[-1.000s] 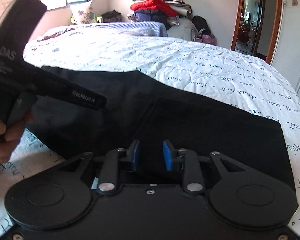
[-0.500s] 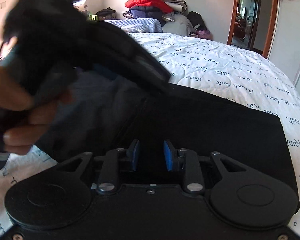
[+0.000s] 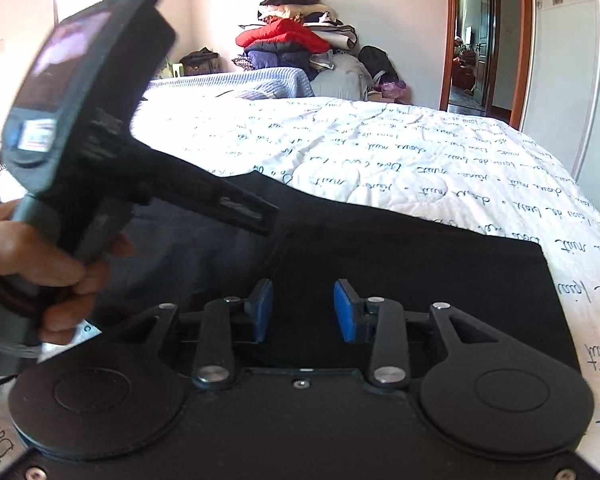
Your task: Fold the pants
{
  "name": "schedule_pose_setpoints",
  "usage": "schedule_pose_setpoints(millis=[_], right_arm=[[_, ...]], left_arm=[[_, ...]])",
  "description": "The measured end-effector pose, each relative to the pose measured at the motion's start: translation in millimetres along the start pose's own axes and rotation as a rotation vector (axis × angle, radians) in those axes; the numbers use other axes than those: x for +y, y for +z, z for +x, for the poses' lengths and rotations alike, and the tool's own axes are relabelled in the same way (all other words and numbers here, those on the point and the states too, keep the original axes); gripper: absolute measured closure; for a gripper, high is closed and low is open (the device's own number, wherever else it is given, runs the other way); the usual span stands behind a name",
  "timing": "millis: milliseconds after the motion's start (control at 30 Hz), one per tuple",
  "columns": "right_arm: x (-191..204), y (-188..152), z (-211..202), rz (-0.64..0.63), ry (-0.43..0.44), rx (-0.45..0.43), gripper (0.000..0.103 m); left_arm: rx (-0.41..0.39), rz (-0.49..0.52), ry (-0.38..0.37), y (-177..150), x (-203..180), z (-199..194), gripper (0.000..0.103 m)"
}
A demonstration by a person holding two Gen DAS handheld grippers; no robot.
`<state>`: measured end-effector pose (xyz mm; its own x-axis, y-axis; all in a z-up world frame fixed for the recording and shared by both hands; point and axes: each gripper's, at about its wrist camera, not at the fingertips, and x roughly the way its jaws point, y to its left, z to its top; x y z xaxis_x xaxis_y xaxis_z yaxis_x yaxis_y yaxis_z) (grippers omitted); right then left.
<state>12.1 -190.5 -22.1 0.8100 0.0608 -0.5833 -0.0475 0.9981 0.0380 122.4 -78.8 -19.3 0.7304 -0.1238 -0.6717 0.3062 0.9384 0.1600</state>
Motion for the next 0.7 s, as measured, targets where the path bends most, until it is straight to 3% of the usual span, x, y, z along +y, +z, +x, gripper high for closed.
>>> schedule_pose_setpoints(millis=[133, 300, 433, 567, 700], right_arm=[[9, -5, 11, -0.025, -0.008, 0.047, 0.065], [-15, 0, -7, 0.056, 0.009, -0.015, 0.065], [-77, 4, -19, 0.142, -0.050, -0.044, 0.056], [-150, 8, -12, 0.259, -0.134, -0.026, 0.053], [-209, 13, 22, 0.433, 0.004, 0.049, 0.050]], left_arm=[[0.018, -0.024, 0.026, -12, 13, -3, 0.016], [0.035, -0.037, 0.023, -13, 12, -4, 0.016], [0.031, -0.044, -0.063, -7, -7, -12, 0.016], [0.025, -0.015, -0.127, 1, -43, -13, 0.014], [0.024, 0.038, -0.151, 2, -84, -12, 0.014]])
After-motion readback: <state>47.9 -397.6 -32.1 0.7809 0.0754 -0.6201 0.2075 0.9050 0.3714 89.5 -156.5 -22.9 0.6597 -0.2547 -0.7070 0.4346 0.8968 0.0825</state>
